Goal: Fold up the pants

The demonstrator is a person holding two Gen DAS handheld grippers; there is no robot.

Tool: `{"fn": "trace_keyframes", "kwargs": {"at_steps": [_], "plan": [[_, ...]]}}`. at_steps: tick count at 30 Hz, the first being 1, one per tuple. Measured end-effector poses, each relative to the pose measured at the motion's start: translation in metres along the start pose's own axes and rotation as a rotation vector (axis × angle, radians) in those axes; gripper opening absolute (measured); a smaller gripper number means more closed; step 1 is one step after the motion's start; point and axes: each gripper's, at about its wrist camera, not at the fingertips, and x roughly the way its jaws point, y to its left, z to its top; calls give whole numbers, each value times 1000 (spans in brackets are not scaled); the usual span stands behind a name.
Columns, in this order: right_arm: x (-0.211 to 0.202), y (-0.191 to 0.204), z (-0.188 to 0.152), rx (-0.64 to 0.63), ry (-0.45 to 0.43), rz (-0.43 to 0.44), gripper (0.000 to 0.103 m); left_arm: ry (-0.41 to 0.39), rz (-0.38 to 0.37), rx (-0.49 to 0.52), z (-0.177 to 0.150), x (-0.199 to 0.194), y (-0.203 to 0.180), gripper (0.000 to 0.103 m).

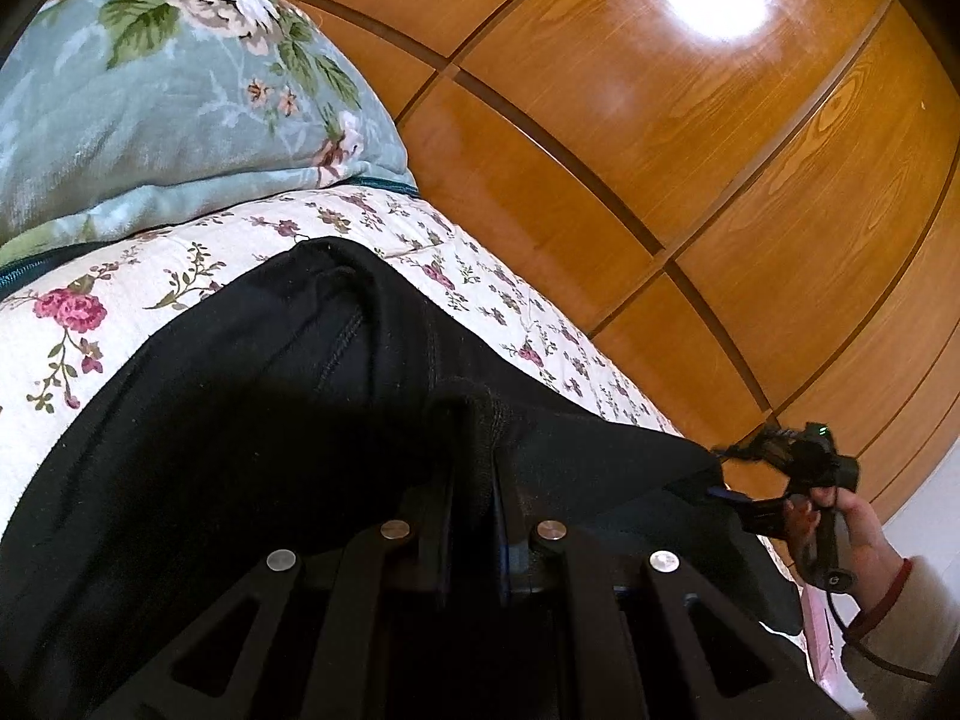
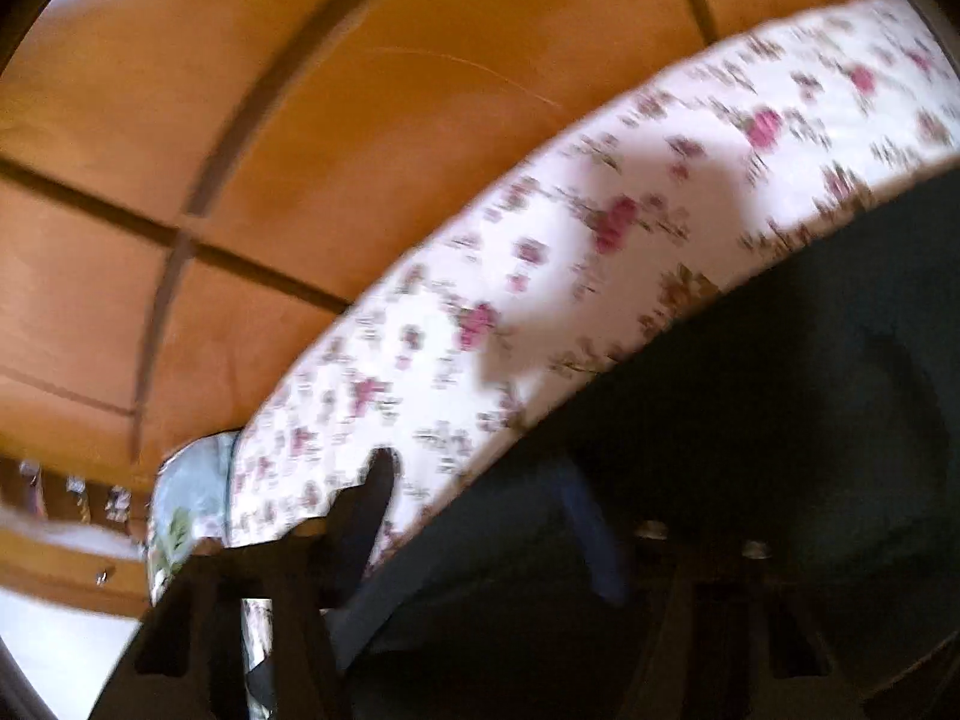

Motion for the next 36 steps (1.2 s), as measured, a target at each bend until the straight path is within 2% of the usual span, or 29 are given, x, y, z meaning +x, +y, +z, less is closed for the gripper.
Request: {"fn": "trace_keyframes", "kwargs": {"at_steps": [1, 3, 6, 9, 14, 19, 25, 30, 36], "plan": [[3, -3, 0, 7, 12, -17, 32, 0, -2, -1, 0, 0, 0, 10], [7, -12, -4, 18, 33, 19, 12, -1, -6, -5, 0, 0, 0, 10], [-6, -20, -13, 3, 24, 91, 9, 3, -18, -23, 2, -1, 2, 10], [-31, -24, -23, -11, 16, 173, 9, -7, -21, -79, 10, -9, 3, 10], [-85, -23, -42, -101, -8, 303, 9, -162, -138, -141, 38, -53, -9, 10], [-129, -34, -84, -201, -42, 401, 9, -227, -184, -113, 45, -83, -16, 10], [-150, -62, -148, -292, -86, 460, 9, -222, -160, -132, 15, -103, 11, 10], [-143, -90, -196, -306, -98, 467, 9, -179, -106, -171, -16, -112, 36, 10], [-117, -114, -224, -309, -80, 424, 9, -153, -80, -208, -39, -115, 54, 11]]}}
